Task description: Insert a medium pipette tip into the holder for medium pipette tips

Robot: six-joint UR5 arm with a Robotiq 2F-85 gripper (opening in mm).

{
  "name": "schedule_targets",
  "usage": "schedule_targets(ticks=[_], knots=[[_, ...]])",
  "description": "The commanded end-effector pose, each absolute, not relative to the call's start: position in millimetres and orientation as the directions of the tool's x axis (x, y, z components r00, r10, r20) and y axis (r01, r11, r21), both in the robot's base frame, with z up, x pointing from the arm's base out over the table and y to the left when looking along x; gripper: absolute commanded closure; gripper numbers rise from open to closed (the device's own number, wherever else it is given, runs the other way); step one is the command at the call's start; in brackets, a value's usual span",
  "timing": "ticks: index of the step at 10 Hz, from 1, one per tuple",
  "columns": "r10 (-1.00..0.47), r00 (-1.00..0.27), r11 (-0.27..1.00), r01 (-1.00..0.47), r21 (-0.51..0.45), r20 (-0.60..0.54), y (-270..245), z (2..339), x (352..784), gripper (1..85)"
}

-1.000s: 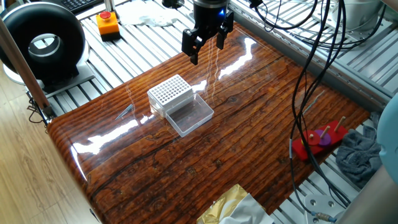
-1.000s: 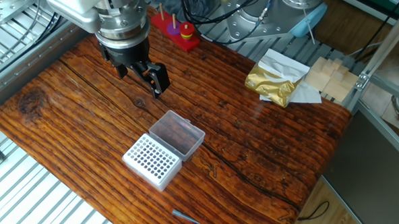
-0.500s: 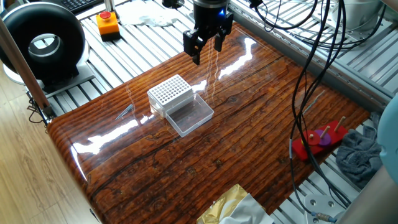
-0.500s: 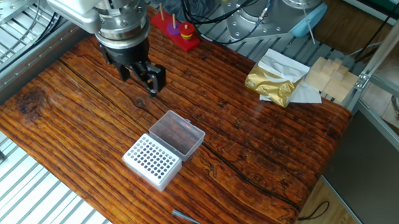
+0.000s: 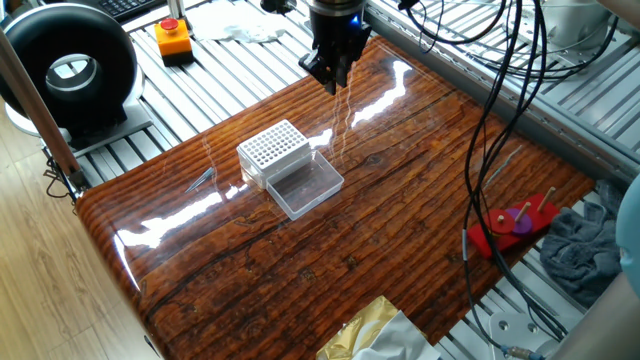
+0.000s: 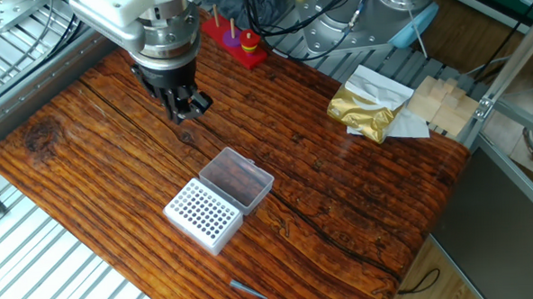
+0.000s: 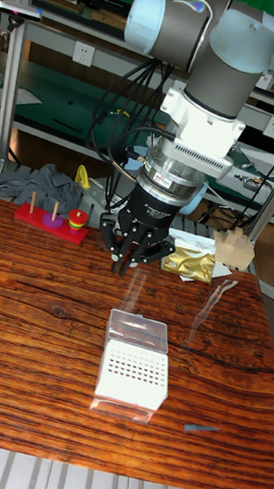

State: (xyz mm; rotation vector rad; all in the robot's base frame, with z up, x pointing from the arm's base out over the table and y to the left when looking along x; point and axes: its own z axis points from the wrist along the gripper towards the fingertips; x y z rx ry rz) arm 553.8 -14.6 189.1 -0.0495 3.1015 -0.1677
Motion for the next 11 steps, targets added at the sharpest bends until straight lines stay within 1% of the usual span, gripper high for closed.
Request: schedule_targets(ticks=[1,3,4,5,8,10,11], knots=[[-0.023,-0.999,0.995,-0.018,-0.096,-0.048,-11,189,557,84.7],[-0.023,-0.999,0.995,-0.018,-0.096,-0.048,-11,188,558,84.7],[-0.016,-0.999,0.997,-0.012,-0.081,-0.049,-6,187,558,84.7],[0.009,-0.999,0.999,0.011,-0.040,-0.052,5,186,559,84.7],[0.032,-0.998,0.999,0.032,-0.011,-0.051,13,186,559,84.7],[0.076,-0.996,0.996,0.074,0.046,-0.048,34,186,561,84.7],[0.079,-0.995,0.996,0.077,0.050,-0.055,40,186,564,84.7]])
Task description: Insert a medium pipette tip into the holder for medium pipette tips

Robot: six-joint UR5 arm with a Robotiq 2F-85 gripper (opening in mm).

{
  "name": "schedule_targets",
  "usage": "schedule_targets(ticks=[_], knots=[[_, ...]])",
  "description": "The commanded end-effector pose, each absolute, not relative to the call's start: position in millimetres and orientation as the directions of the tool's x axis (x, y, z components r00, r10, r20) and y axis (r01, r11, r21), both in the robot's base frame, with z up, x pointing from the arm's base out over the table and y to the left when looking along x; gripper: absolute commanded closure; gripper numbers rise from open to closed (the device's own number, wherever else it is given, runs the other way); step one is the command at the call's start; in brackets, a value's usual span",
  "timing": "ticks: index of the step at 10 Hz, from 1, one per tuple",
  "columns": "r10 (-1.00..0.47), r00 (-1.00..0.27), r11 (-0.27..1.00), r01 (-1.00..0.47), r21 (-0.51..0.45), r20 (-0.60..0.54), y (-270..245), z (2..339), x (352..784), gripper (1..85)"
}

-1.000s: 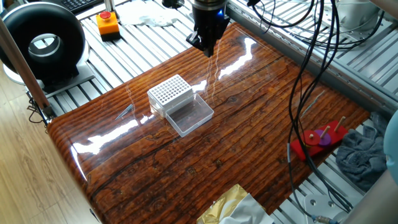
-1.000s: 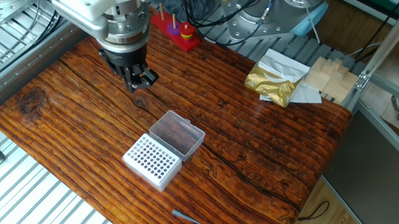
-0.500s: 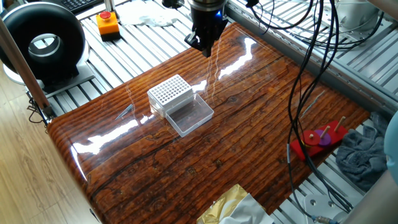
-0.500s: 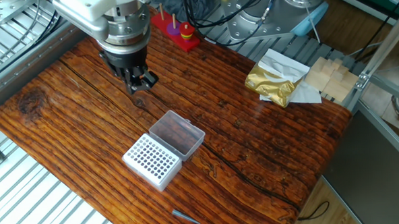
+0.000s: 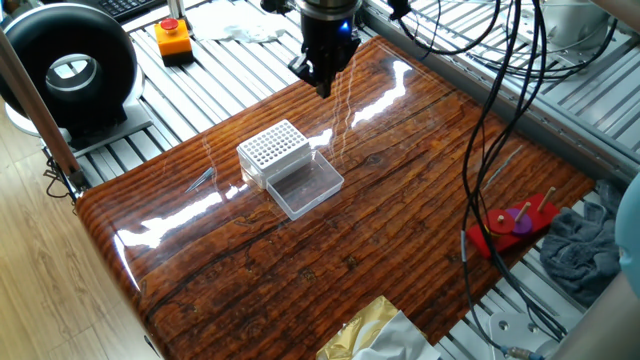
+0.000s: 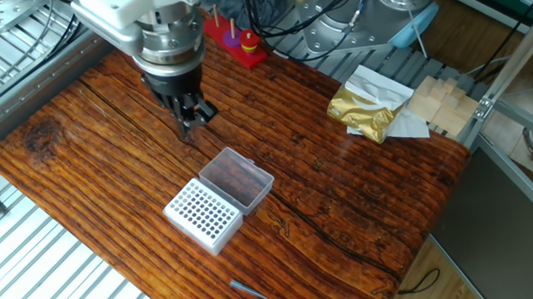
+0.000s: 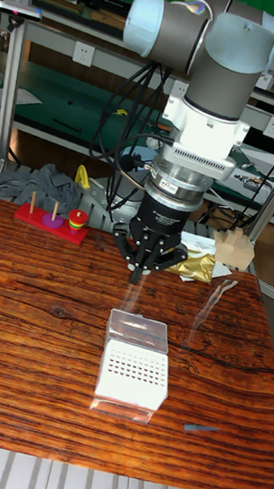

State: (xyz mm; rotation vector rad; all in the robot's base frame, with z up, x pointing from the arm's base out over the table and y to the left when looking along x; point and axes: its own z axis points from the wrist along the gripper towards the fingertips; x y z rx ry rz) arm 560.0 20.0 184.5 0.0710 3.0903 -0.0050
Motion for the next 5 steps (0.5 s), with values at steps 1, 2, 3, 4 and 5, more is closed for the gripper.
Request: schedule_targets(ticks=[1,2,3,4,5], knots=[[0.087,-0.995,0.995,0.084,0.051,-0.058,46,187,565,84.7],[0.093,-0.994,0.995,0.090,0.051,-0.060,51,187,566,84.7],[0.092,-0.994,0.995,0.089,0.048,-0.061,52,186,566,84.7],[0.089,-0.994,0.994,0.086,0.064,-0.055,57,186,565,84.7],[0.116,-0.992,0.988,0.110,0.107,-0.049,73,183,566,84.7]])
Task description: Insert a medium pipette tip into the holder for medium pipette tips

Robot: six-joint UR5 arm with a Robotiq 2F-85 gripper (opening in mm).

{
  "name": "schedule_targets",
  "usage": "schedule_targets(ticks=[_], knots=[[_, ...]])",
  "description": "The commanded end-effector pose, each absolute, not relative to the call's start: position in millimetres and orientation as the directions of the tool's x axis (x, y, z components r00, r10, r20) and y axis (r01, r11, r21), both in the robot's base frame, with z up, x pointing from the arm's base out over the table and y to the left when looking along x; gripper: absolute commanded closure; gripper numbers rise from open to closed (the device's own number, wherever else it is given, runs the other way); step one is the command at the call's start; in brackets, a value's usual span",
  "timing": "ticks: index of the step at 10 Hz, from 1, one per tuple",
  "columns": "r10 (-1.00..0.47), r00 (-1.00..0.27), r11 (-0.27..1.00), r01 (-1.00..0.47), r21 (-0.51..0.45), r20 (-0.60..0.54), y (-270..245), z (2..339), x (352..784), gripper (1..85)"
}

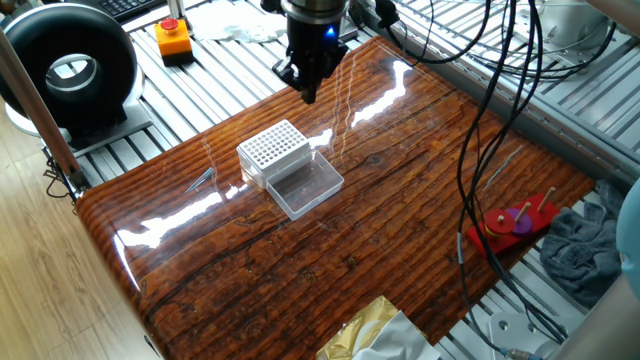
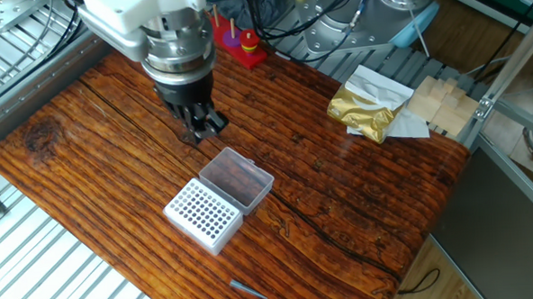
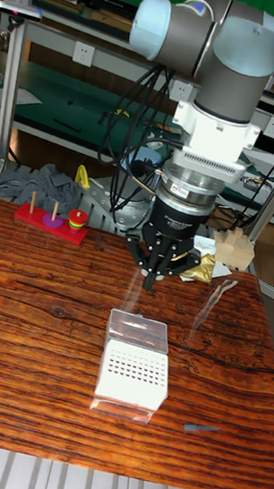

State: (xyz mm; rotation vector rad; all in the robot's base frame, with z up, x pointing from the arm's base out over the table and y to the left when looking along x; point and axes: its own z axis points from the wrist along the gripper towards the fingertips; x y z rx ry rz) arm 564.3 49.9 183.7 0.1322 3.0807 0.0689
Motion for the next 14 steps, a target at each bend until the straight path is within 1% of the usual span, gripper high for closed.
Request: schedule_targets(ticks=[1,5,7,8,9,11,14], knots=[[0.125,-0.990,0.988,0.119,0.094,-0.058,81,176,567,84.7],[0.137,-0.988,0.989,0.133,0.063,-0.070,99,160,564,84.7],[0.135,-0.989,0.990,0.131,0.054,-0.060,97,157,562,84.7],[0.151,-0.988,0.988,0.152,0.027,0.042,94,157,535,84.7],[0.160,-0.980,0.987,0.163,0.008,0.120,92,158,515,84.7],[0.156,-0.982,0.987,0.158,0.016,0.107,93,157,519,84.7],[0.157,-0.980,0.987,0.161,0.022,0.119,95,155,517,84.7]])
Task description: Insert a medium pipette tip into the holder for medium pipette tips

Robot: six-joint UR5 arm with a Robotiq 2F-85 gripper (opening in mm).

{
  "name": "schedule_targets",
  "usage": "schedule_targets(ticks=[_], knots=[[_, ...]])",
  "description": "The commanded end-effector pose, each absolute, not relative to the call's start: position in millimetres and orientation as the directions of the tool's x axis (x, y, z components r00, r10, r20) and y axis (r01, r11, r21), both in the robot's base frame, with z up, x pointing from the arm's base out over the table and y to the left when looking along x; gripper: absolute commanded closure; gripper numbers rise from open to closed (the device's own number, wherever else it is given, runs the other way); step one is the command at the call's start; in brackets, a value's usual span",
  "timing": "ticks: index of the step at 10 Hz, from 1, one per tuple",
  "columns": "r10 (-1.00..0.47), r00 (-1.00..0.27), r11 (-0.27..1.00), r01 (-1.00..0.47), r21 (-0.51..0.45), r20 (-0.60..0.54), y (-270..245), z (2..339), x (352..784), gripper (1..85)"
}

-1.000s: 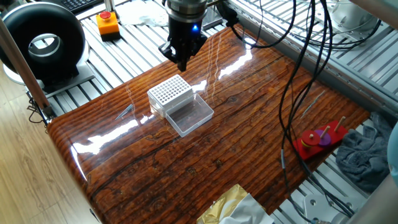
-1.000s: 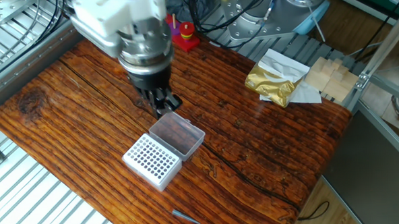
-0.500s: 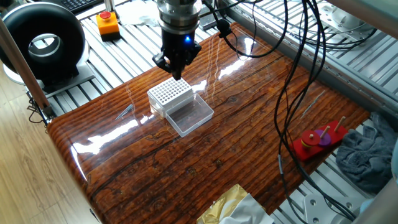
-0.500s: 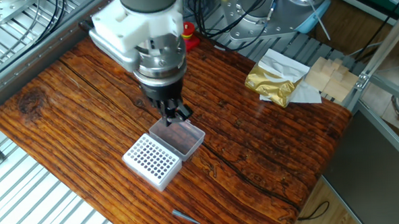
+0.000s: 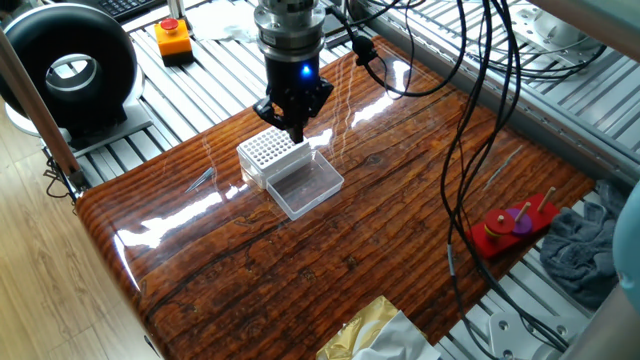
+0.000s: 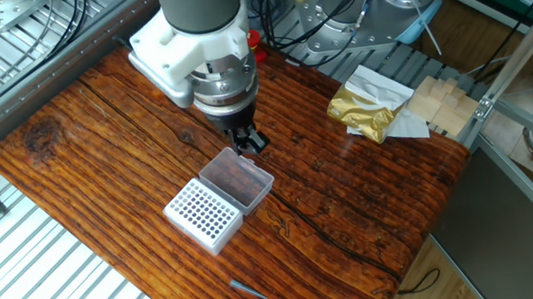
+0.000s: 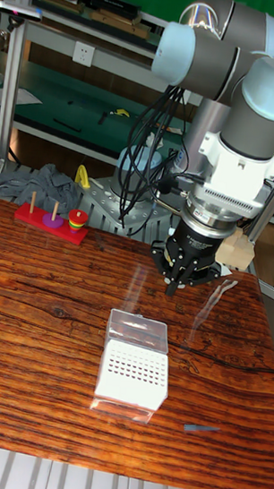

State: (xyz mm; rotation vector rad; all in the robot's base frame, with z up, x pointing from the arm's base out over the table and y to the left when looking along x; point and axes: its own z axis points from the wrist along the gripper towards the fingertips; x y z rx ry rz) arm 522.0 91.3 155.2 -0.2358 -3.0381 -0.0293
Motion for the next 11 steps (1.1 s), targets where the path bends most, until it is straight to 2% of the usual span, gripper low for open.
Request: schedule_targets(ticks=[1,11], knots=[[0.155,-0.981,0.987,0.158,0.016,0.119,93.6,155.2,516.9,84.7],[0.140,-0.981,0.989,0.144,0.024,0.136,96.0,150.7,515.4,84.7]])
